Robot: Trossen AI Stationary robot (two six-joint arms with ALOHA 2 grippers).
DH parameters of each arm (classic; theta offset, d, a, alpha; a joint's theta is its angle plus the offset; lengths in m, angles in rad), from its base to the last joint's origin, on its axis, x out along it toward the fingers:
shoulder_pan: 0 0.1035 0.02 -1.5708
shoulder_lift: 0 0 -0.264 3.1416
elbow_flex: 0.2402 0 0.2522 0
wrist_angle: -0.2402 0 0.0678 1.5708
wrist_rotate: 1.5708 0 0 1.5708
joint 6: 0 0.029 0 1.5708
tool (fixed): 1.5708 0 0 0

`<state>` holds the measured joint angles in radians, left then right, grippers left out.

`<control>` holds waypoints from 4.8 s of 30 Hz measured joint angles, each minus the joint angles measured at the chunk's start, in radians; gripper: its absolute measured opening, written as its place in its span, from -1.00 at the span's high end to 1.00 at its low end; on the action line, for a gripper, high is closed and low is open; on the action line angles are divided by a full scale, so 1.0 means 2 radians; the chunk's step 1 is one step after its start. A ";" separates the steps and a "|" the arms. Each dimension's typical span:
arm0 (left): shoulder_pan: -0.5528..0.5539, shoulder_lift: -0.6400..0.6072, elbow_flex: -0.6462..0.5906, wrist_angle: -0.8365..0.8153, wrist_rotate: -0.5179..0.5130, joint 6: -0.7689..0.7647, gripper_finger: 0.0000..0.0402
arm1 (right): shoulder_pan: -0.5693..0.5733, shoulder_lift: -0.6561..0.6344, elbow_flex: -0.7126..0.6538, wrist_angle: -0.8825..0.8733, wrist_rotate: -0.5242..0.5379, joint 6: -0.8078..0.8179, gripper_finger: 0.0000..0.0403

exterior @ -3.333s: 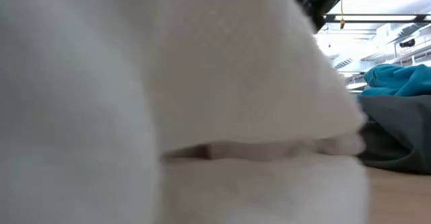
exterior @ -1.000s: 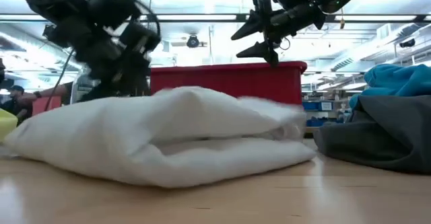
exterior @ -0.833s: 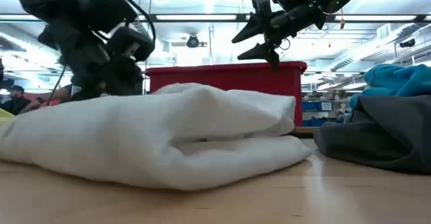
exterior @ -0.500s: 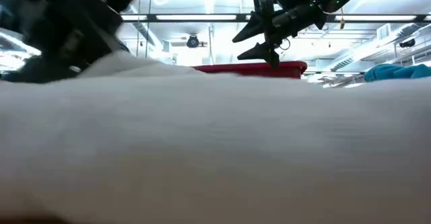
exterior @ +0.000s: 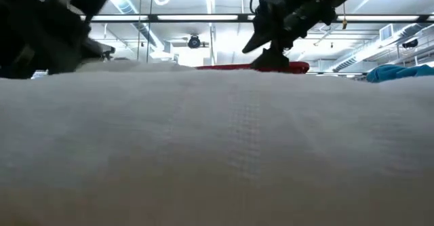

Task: Fold laundry
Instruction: Fold the white polo, then adjust the red laundry bin, then put the folded white polo into the red laundry bin

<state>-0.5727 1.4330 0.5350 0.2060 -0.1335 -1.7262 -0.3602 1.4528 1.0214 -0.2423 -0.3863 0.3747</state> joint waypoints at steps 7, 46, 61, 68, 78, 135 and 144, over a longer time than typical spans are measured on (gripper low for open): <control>0.033 -0.010 0.000 -0.039 0.009 0.019 0.04 | 0.019 0.000 0.000 -0.042 0.030 -0.010 -0.18; 0.088 -0.064 0.006 -0.149 0.223 0.037 -0.62 | 0.015 0.000 0.000 -0.085 0.045 -0.034 -0.18; 0.230 -0.169 0.088 -0.189 0.182 0.243 -0.62 | -0.005 -0.015 0.000 -0.001 0.004 -0.058 -0.18; 0.378 -0.184 0.144 -0.187 0.083 0.457 -0.62 | -0.006 -0.033 0.000 0.062 0.088 -0.058 -0.18; 0.645 -0.101 0.240 -0.002 0.124 0.578 -0.62 | -0.065 -0.063 0.020 0.190 0.145 -0.070 -0.17; 0.672 0.139 0.549 -0.387 0.233 0.876 -0.62 | -0.218 0.023 0.169 -0.049 -0.266 -0.154 0.24; 0.633 0.138 0.676 -0.520 0.252 0.981 -0.49 | -0.190 0.024 0.169 -0.165 -0.209 -0.223 0.42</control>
<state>0.6927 1.7084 1.8862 -0.8337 0.3704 0.2363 -0.7398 1.5002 1.3594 -0.5720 -0.8048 -0.0706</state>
